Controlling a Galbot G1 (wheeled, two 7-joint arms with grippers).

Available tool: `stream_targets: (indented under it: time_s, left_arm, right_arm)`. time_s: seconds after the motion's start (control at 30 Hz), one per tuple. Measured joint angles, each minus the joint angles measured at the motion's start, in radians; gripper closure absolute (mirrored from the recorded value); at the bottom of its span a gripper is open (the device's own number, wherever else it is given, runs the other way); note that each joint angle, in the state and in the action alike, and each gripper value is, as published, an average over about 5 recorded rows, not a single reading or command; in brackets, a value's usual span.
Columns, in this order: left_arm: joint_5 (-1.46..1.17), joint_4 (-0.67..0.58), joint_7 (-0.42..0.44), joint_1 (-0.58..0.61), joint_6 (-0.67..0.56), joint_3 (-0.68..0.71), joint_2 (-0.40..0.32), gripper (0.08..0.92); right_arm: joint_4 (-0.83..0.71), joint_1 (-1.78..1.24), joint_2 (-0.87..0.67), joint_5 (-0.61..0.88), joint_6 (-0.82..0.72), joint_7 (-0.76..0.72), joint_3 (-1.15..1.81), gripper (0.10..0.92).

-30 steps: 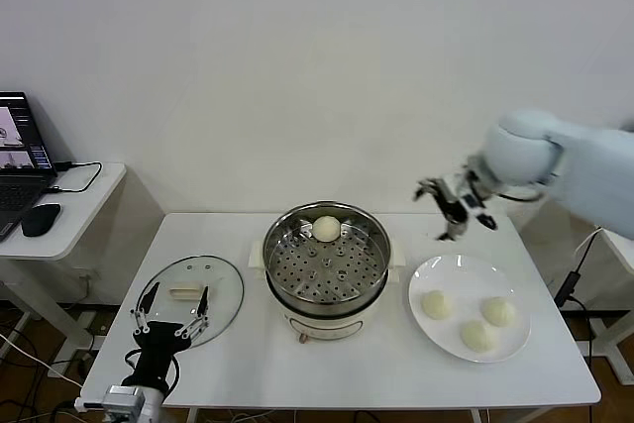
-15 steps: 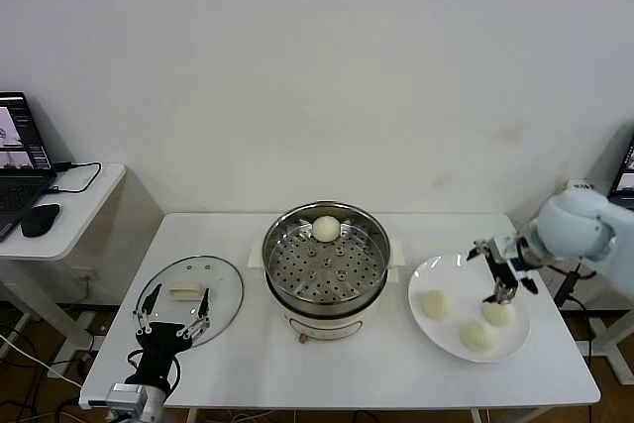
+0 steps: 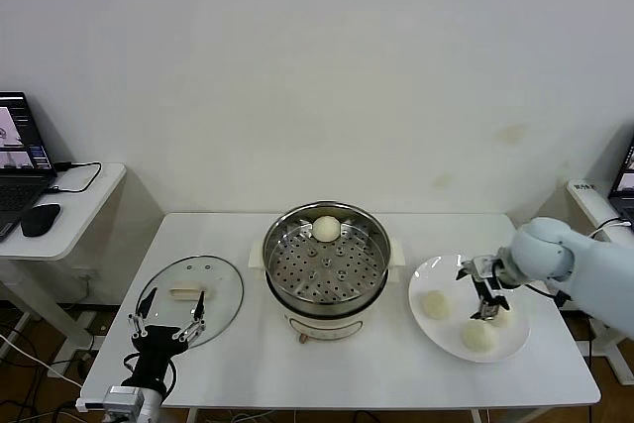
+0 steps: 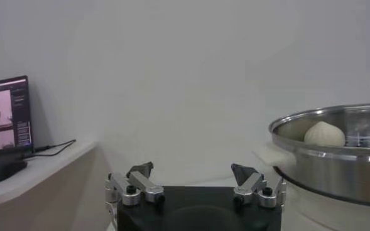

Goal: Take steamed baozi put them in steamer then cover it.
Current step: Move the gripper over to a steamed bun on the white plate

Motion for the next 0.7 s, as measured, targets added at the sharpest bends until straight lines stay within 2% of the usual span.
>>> stream_targets:
  time_s: [0.4,0.7]
  left_arm:
    - [0.000,0.004,0.000,0.002,-0.001,-0.002,-0.003,0.177]
    - [0.000,0.005,0.000,0.002,-0.002,0.000,-0.007,0.177]
  right_arm:
    - [-0.084,-0.067,0.100,-0.019,-0.001,0.015,0.038,0.206]
    - [-0.114,-0.094,0.130,-0.043,-0.007,0.014,0.056,0.283]
